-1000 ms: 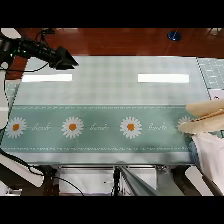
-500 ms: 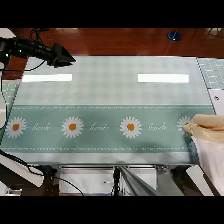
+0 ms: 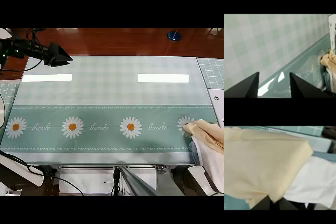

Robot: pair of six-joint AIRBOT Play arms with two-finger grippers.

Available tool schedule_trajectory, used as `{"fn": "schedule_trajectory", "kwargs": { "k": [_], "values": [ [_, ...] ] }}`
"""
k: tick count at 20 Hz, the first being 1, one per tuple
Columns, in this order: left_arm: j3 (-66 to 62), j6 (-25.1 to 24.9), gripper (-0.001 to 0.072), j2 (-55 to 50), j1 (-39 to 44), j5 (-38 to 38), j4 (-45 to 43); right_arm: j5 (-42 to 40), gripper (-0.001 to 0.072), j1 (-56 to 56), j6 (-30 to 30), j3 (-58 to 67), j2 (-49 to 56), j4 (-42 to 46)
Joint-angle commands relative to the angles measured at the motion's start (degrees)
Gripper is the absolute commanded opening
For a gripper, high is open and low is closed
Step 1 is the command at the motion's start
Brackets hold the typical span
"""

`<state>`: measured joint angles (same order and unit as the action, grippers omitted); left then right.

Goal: Fold the shirts.

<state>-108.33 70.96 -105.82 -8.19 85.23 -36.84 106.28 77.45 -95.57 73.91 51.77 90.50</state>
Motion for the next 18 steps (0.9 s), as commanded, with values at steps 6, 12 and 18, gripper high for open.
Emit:
{"fn": "schedule_trajectory", "kwargs": {
  "k": [6,12,18],
  "values": [
    [-0.07,-0.02,0.0461,-0.02,-0.39,-2.29,0.00,0.48,0.0012,11.54,7.96,-11.91,-1.18,10.84],
    [-0.07,0.00,0.0461,-0.02,-1.75,-2.12,0.00,-0.39,0.0013,11.54,8.66,-21.53,-0.98,22.69],
    [-0.07,0.24,0.0461,0.07,-3.72,-2.05,0.02,-1.25,0.0015,11.54,9.05,-22.38,3.67,29.92]
  ]
}}
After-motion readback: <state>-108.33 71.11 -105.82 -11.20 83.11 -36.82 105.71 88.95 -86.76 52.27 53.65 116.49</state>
